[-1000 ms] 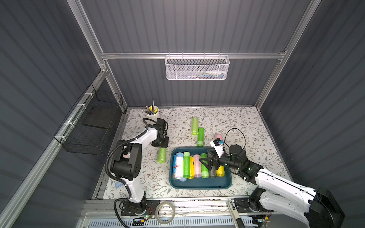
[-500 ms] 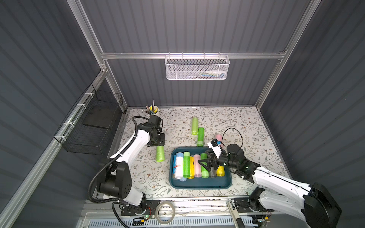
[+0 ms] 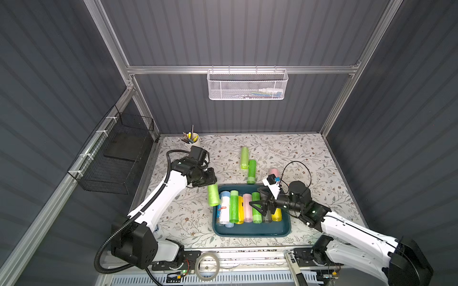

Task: Put the roll of trash bags into the storage box
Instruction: Pick up the roll of trash bags from the center of the board, then place the roll of trash bags in the storage box.

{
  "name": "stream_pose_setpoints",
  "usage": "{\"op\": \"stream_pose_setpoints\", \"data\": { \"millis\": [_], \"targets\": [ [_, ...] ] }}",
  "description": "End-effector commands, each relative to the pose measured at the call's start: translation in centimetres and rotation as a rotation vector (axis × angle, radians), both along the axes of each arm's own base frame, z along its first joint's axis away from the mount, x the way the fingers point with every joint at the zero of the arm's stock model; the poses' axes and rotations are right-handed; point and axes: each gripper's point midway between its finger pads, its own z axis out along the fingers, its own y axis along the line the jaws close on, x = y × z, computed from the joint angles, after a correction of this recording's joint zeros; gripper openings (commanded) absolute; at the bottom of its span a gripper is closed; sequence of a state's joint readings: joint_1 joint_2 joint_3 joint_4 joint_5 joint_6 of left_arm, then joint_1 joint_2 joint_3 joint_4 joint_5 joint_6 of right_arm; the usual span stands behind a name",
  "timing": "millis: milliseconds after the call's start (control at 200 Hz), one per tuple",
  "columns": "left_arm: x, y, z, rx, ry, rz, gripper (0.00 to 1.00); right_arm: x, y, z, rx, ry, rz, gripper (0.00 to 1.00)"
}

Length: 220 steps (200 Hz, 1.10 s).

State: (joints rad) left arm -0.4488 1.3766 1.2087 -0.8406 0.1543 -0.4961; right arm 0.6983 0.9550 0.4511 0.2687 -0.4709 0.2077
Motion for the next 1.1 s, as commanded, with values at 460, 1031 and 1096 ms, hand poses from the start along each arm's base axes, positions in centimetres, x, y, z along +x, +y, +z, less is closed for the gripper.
{"op": "stream_pose_setpoints", "data": {
  "millis": [460,1031,1096],
  "targets": [
    [-0.8,-8.4,3.0,-0.040,-0.120,-0.018,0.36,-2.4,-4.2,0.1,0.013,-0.062,-0.098,0.99],
    [-4.2,-14.1,-0.1,0.022,-0.095,-0.076,0.37,-1.9,-6.4,0.2,0.041,-0.103,-0.220,0.99],
    [-4.8,-14.4,-0.5,0.038,-0.090,-0.085,0.37,-1.9,-6.4,0.3,0.043,-0.105,-0.219,0.99]
  ]
}}
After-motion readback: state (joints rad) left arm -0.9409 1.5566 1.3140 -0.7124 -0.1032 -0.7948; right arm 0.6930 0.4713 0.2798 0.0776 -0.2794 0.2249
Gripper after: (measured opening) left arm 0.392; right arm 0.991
